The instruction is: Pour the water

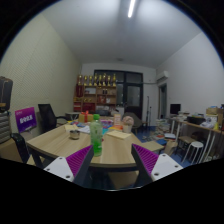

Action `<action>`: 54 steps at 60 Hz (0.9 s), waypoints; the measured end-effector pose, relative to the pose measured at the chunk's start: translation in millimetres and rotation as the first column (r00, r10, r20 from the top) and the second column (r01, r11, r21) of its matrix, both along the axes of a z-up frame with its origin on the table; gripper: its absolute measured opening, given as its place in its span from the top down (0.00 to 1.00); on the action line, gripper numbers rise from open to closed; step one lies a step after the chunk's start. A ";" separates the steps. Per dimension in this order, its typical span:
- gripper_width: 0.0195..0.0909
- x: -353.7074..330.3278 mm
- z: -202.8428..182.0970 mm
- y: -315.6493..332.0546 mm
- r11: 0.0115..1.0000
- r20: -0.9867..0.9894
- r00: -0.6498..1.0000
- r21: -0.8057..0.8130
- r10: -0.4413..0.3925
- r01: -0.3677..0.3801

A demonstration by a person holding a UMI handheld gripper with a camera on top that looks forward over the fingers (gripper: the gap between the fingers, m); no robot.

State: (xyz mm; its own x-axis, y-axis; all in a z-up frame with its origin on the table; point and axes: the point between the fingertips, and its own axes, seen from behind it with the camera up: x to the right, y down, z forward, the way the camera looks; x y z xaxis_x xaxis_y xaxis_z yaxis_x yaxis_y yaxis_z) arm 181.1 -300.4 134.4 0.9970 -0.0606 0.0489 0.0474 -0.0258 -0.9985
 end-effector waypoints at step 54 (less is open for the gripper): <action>0.55 -66.4 -53.8 288.9 0.998 -0.039 0.997 -0.006 -0.068 0.068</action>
State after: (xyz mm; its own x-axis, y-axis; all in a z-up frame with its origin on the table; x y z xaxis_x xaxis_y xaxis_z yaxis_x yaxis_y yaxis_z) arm 114.8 -11.4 80.6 0.9917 -0.1281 0.0102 0.0061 -0.0319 -0.9995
